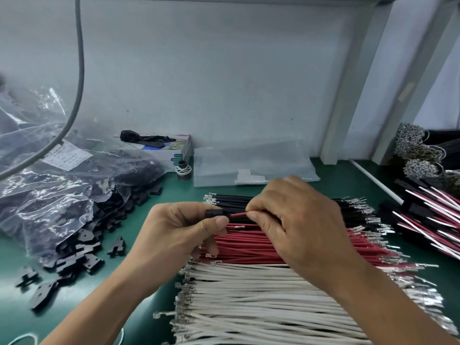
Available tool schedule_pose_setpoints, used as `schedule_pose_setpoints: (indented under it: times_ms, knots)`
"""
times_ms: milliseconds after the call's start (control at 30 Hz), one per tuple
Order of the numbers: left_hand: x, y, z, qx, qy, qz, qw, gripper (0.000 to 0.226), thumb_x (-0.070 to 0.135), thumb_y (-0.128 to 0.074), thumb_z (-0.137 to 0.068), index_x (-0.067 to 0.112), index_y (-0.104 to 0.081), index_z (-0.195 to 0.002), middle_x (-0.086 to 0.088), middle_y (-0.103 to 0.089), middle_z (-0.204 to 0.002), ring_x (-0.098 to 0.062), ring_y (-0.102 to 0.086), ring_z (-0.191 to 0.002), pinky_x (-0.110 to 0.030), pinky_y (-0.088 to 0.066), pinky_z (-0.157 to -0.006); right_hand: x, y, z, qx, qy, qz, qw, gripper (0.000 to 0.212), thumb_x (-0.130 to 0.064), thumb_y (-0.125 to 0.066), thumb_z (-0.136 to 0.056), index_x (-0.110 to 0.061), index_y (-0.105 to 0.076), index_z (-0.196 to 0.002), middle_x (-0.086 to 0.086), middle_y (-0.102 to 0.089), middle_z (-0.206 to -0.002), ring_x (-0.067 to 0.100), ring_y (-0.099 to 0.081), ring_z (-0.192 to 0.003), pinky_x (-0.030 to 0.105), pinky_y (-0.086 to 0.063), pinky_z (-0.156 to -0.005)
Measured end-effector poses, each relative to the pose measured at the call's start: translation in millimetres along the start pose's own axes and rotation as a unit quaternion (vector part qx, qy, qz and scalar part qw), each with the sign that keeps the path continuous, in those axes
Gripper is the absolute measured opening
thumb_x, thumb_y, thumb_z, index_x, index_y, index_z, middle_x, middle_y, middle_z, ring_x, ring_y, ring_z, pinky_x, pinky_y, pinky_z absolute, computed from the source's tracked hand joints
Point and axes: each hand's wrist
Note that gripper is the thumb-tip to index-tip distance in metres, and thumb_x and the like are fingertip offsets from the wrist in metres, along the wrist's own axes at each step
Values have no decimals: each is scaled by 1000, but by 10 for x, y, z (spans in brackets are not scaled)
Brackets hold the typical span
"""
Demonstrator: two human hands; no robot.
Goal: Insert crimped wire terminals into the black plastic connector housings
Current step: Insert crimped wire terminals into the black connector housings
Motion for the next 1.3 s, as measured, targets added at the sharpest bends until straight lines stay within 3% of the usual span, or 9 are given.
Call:
schedule_pose_setpoints:
  times_ms: [67,133,200,300,500,600,700,800,1300]
  knots:
    - [-10,20,-1,3,-1,-3,1000,19,31,-81,-72,21,-84,-89,-14,-77,-76,-20,-67,-54,-23,-48,-44,-53,53,25,-19,13,-6,1000,3,-35,-69,-89,-33,-67,-88,-17,-55,-88,3,-51,-83,21,-43,-65]
    - [-27,33,1,9,3,-2,1000,20,29,-81,-71,23,-84,-90,-14,-77,-74,-19,-66,-53,-22,-47,-44,-132,-6,105,-106,16,-21,994,9,-42,-62,-86,-34,-66,-86,-18,-58,-86,2,-52,-83,26,-45,-66]
    - [-38,28,2,17,2,3,1000,22,28,-81,-70,23,-85,-91,-14,-77,-76,-19,-65,-51,-23,-47,-42,-204,-144,217,-184,3,-21,983,18,-50,-57,-89,-37,-67,-97,-18,-61,-94,3,-53,-92,30,-46,-72]
    - [-58,49,-18,33,7,2,999,27,33,-83,-66,24,-84,-91,-13,-78,-78,-19,-66,-52,-25,-47,-43,-212,-251,269,-207,-46,-53,976,21,-52,-58,-93,-41,-65,-109,-19,-59,-101,0,-50,-101,31,-45,-83]
    - [-94,123,-52,40,23,-3,999,30,31,-87,-62,23,-85,-91,-14,-77,-74,-18,-66,-53,-24,-49,-43,-195,-191,260,-190,-63,-106,974,2,-37,-62,-93,-36,-63,-94,-22,-59,-96,-1,-54,-93,28,-46,-81]
    - [-109,160,-74,29,38,-3,999,26,26,-87,-64,19,-85,-89,-16,-76,-71,-19,-66,-53,-25,-51,-44,-147,-99,218,-126,-78,-160,976,8,-31,-57,-98,-34,-65,-96,-17,-59,-94,6,-59,-88,30,-49,-75]
    - [-94,186,-73,17,43,11,999,27,24,-87,-63,13,-84,-88,-17,-77,-74,-23,-68,-51,-25,-51,-44,-108,-14,196,-34,-77,-111,990,14,-35,-54,-94,-36,-68,-94,-18,-59,-89,8,-60,-79,31,-51,-65]
    - [-71,194,-76,14,31,29,999,27,23,-87,-63,12,-84,-88,-18,-78,-79,-25,-69,-51,-25,-52,-44,-126,-5,203,8,-73,-66,995,13,-34,-58,-93,-34,-71,-90,-17,-59,-86,7,-59,-71,33,-51,-57]
    - [-46,157,-20,-33,26,36,998,22,21,-86,-70,10,-83,-90,-18,-78,-79,-25,-69,-51,-25,-51,-47,-118,-114,208,77,-17,-19,997,13,-26,-66,-92,-23,-73,-82,-13,-58,-79,9,-55,-64,32,-48,-50]
Point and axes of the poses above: each hand's wrist, its own z-axis away from the middle knuckle, its own y-axis out of the back of the hand, x = y × z
